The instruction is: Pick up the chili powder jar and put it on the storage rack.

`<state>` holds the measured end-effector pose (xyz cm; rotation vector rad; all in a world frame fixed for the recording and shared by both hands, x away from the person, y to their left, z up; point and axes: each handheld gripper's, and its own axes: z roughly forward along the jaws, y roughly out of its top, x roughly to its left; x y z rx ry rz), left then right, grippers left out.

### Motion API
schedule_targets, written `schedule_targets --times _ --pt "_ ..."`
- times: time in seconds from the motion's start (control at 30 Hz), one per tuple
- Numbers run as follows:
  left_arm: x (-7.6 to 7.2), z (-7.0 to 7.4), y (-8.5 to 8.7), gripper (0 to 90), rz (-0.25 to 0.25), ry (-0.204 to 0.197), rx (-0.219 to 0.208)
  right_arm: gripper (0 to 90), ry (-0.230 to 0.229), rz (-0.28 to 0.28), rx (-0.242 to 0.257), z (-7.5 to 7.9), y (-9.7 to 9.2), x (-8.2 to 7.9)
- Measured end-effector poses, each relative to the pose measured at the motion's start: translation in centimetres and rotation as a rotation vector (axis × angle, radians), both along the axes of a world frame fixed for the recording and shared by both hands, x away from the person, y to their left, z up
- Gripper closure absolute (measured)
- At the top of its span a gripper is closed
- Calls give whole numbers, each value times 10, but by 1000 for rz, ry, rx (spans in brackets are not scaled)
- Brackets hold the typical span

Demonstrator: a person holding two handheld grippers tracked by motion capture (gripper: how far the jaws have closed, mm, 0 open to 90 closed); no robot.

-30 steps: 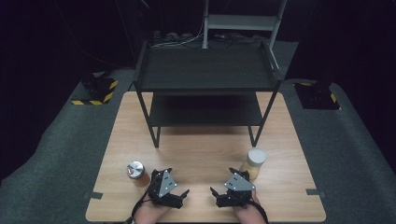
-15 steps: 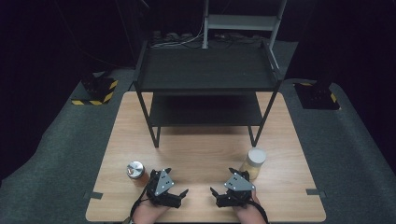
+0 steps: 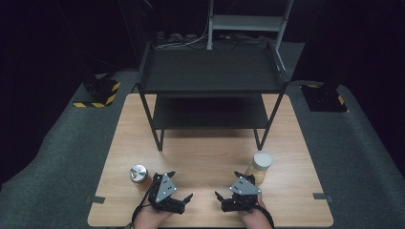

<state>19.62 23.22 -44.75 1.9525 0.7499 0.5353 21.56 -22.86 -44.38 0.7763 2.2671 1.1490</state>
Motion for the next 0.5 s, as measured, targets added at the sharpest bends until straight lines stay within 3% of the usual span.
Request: schedule_targets --times 0.5 --pt "-12 16 18 5 28 -51 -48 0 -1 1 2 0 0 0"
